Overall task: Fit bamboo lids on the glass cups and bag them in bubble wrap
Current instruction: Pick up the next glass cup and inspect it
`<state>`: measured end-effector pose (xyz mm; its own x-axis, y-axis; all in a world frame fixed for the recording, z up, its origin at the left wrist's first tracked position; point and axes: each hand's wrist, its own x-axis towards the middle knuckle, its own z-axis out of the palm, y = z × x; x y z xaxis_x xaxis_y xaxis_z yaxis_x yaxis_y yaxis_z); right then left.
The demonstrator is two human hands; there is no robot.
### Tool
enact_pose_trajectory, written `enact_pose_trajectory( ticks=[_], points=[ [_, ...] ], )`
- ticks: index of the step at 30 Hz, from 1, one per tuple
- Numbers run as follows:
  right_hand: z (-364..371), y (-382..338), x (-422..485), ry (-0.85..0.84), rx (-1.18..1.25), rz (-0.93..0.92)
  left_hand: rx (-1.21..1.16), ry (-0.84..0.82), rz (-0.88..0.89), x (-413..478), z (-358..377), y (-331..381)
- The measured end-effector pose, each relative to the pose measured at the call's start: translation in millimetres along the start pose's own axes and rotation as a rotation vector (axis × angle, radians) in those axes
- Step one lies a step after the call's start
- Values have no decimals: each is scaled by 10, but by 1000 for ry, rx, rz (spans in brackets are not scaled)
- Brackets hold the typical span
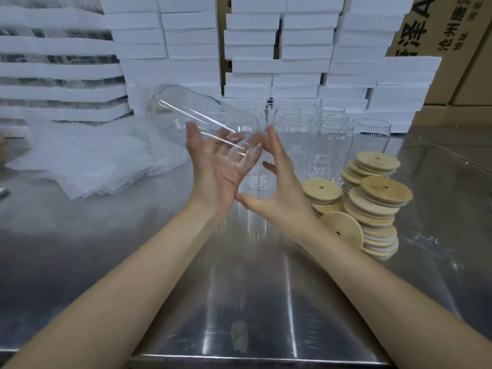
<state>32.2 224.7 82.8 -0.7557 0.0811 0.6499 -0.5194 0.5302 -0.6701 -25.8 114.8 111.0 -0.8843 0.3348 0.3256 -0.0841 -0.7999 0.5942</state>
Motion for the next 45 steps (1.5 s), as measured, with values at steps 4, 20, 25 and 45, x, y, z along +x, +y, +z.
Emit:
enact_pose_trajectory(
  ticks=[4, 20, 25, 45],
  points=[
    [25, -3, -12, -10, -44, -85, -186, -1, -182, -25, -27, 124],
    [-9, 19, 86, 172, 423, 153, 679, -63, 99, 149, -199, 111],
    [141, 123, 57, 86, 409, 327, 948, -125, 88, 97, -374, -170],
    [39, 66, 13, 90, 525, 421, 941, -203, 58, 90, -529, -230]
  ],
)
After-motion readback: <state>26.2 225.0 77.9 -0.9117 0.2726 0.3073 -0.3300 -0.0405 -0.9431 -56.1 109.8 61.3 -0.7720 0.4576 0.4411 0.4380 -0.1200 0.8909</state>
